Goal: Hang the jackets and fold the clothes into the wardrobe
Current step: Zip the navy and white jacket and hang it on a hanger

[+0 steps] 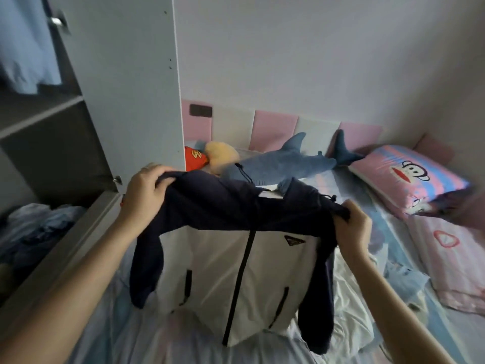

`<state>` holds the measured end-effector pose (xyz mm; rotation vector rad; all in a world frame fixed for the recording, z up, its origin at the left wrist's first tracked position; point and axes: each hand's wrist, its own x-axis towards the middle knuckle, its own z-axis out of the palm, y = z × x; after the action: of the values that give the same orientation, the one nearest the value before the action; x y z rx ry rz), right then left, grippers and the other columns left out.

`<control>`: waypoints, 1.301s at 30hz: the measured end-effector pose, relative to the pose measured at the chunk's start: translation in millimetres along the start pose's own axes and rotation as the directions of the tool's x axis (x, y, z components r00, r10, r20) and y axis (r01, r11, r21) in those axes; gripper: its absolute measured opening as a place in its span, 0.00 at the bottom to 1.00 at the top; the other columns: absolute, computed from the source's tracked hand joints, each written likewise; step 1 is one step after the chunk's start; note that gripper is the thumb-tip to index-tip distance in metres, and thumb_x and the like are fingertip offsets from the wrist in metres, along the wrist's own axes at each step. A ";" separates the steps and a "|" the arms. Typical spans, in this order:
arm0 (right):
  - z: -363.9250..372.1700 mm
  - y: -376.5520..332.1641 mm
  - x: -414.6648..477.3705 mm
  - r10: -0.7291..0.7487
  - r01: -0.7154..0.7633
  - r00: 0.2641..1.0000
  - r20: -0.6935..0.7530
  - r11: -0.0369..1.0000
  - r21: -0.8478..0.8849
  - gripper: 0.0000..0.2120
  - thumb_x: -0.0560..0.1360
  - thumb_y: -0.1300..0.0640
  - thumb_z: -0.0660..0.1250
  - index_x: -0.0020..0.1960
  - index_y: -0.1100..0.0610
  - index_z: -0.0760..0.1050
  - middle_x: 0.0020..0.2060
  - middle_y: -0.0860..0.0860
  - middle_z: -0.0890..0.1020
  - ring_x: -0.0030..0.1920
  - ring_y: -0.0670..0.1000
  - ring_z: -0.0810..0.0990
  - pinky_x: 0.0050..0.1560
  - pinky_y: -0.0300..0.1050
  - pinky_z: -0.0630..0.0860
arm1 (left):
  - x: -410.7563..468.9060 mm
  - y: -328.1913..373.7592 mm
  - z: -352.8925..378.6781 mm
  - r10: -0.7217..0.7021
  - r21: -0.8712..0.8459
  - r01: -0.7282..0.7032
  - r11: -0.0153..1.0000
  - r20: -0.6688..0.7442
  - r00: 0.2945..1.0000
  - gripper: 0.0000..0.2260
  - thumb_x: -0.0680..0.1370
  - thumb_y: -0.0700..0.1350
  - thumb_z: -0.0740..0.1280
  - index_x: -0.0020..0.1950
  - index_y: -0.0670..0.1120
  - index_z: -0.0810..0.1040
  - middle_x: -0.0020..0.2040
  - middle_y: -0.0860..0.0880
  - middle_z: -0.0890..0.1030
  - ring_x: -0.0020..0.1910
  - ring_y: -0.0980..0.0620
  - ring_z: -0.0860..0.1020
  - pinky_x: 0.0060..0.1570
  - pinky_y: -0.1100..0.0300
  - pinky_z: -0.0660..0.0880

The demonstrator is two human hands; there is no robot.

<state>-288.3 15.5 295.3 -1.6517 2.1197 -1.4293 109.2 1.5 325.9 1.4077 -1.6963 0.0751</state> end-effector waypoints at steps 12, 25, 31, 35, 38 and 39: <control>-37.7 -47.6 12.0 -0.009 -0.500 0.677 0.736 0.728 0.469 0.26 0.60 0.42 0.75 0.47 0.63 0.80 0.39 0.57 0.85 0.40 0.51 0.84 0.40 0.40 0.81 | 24.3 61.3 -34.0 -0.095 -0.378 -0.004 0.926 -0.243 0.966 0.09 0.77 0.38 0.63 0.39 0.34 0.73 0.32 0.45 0.70 0.33 0.61 0.66 0.35 0.66 0.64; 75.5 -71.7 176.1 0.088 -0.149 0.957 0.276 0.966 0.210 0.15 0.74 0.52 0.71 0.54 0.61 0.77 0.48 0.55 0.81 0.50 0.53 0.78 0.53 0.45 0.73 | 160.2 -15.6 58.1 -0.089 0.145 0.101 0.984 -0.087 0.992 0.12 0.80 0.47 0.60 0.51 0.39 0.78 0.48 0.39 0.79 0.49 0.39 0.75 0.45 0.49 0.70; 210.5 7.3 140.8 0.005 0.099 0.894 0.448 0.973 -0.208 0.33 0.76 0.52 0.66 0.76 0.56 0.54 0.74 0.52 0.62 0.74 0.52 0.59 0.72 0.54 0.57 | 92.6 -93.2 205.6 -0.332 0.450 0.258 0.855 0.093 0.939 0.22 0.81 0.52 0.58 0.73 0.46 0.64 0.73 0.40 0.62 0.71 0.39 0.60 0.67 0.44 0.55; 285.0 132.6 -20.8 0.035 0.299 0.596 0.802 0.918 -0.262 0.35 0.78 0.51 0.63 0.78 0.53 0.48 0.77 0.49 0.53 0.77 0.52 0.49 0.73 0.54 0.49 | -112.2 -112.4 302.4 -0.322 0.392 0.095 0.915 0.569 0.756 0.26 0.80 0.53 0.59 0.75 0.47 0.59 0.77 0.41 0.53 0.76 0.42 0.49 0.71 0.42 0.49; 295.7 240.4 -151.1 0.255 0.342 0.214 0.943 0.885 -0.317 0.39 0.78 0.46 0.63 0.78 0.49 0.41 0.78 0.48 0.41 0.77 0.55 0.39 0.74 0.61 0.42 | -284.0 -120.6 333.6 -0.325 0.349 -0.032 0.937 0.900 0.291 0.30 0.78 0.59 0.60 0.77 0.52 0.55 0.78 0.46 0.42 0.77 0.45 0.38 0.71 0.41 0.42; 284.4 263.5 -172.6 0.311 0.320 0.178 0.934 0.879 -0.353 0.43 0.76 0.44 0.65 0.78 0.47 0.38 0.77 0.48 0.37 0.77 0.57 0.36 0.74 0.65 0.41 | -315.7 -124.2 329.7 -0.316 0.332 -0.050 0.942 0.925 0.210 0.33 0.77 0.61 0.61 0.77 0.53 0.53 0.78 0.47 0.39 0.76 0.44 0.36 0.71 0.39 0.41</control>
<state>-240.5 -24.2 -124.5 -1.8396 1.5252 0.4607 -0.7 13.2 -134.1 2.0398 -2.6419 -0.9488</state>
